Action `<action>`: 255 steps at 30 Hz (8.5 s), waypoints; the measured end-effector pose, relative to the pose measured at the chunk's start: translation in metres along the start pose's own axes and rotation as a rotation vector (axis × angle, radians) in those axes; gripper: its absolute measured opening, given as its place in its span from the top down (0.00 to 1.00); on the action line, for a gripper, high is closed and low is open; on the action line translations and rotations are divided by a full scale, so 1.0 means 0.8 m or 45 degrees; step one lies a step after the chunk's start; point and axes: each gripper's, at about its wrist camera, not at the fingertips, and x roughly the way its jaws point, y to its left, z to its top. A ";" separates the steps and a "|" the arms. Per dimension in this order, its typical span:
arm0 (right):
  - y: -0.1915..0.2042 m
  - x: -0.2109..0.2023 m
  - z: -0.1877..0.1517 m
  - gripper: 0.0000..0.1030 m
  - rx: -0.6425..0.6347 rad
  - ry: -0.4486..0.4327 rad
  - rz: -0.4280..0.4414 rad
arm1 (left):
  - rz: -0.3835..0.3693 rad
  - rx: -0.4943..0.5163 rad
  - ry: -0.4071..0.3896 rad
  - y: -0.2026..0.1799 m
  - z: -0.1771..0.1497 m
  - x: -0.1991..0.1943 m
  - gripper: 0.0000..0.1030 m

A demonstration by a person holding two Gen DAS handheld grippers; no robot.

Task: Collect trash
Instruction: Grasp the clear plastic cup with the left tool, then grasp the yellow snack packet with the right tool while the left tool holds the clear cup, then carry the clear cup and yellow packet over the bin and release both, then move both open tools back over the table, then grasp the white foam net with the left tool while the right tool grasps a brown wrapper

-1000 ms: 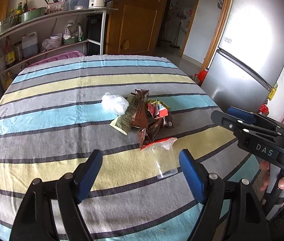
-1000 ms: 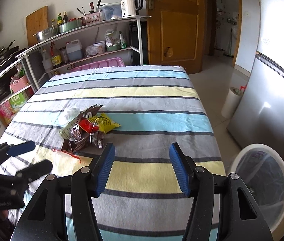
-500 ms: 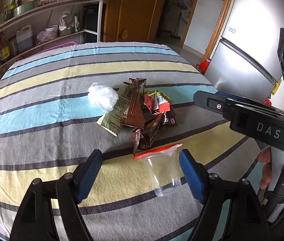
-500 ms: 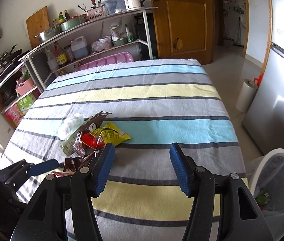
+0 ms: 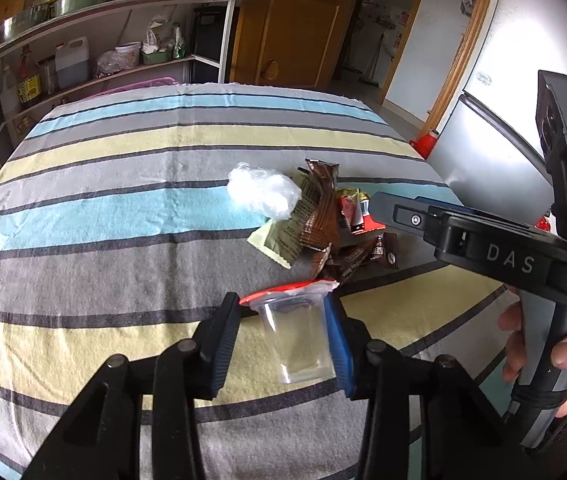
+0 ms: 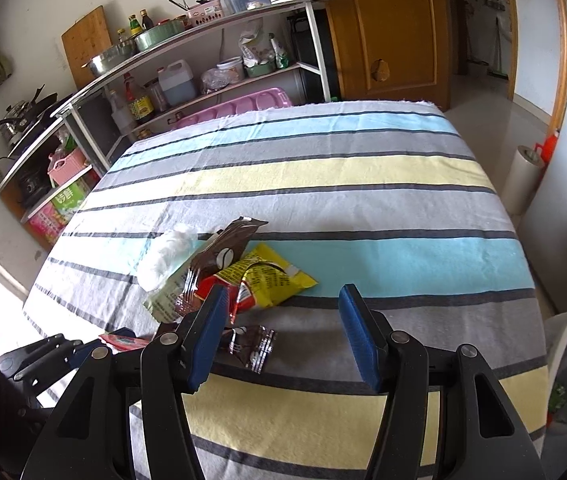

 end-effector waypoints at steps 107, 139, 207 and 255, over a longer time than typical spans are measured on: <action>-0.018 -0.037 0.002 0.77 0.104 -0.167 0.030 | -0.008 -0.038 -0.070 -0.005 0.015 -0.028 0.60; -0.258 -0.246 -0.129 0.77 0.505 -0.335 -0.394 | -0.446 0.485 -0.006 -0.325 0.038 0.009 0.59; -0.122 -0.155 -0.082 0.53 0.248 -0.239 -0.174 | -0.082 0.091 -0.139 -0.095 0.034 -0.041 0.34; 0.043 0.036 -0.020 0.47 -0.399 0.108 0.180 | 0.043 -0.141 -0.030 0.067 0.060 0.021 0.28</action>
